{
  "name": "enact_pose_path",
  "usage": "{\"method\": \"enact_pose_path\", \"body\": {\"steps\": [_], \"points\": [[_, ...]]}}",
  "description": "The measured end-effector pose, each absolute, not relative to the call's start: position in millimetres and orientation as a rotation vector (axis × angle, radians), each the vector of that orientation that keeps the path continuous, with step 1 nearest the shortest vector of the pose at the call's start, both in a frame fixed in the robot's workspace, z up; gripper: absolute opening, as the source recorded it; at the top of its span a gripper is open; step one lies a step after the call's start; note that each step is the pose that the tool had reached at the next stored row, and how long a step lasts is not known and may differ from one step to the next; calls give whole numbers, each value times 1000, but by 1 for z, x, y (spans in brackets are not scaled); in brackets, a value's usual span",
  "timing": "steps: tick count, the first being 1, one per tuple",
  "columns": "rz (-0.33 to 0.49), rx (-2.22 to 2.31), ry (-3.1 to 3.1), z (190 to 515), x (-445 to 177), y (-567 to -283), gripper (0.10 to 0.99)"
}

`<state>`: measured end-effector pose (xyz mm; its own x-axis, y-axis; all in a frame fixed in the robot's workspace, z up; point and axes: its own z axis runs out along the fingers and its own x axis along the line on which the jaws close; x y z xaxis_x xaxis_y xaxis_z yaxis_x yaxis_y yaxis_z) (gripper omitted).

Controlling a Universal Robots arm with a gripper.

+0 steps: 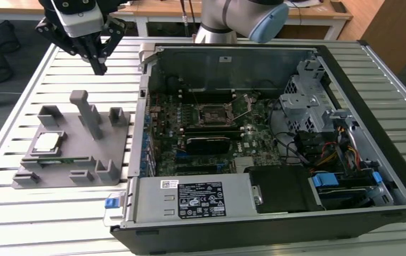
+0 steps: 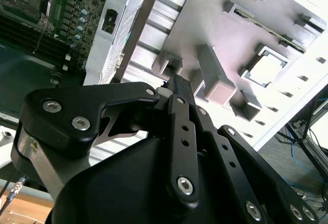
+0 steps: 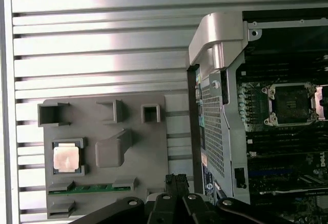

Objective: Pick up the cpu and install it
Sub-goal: 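Reach for the cpu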

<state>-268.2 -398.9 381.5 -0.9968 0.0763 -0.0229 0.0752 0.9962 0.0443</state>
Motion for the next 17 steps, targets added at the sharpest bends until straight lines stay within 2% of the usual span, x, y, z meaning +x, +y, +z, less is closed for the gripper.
{"method": "enact_pose_path", "body": {"steps": [17], "points": [[68,118,3114,381,-280,-399,110]]}}
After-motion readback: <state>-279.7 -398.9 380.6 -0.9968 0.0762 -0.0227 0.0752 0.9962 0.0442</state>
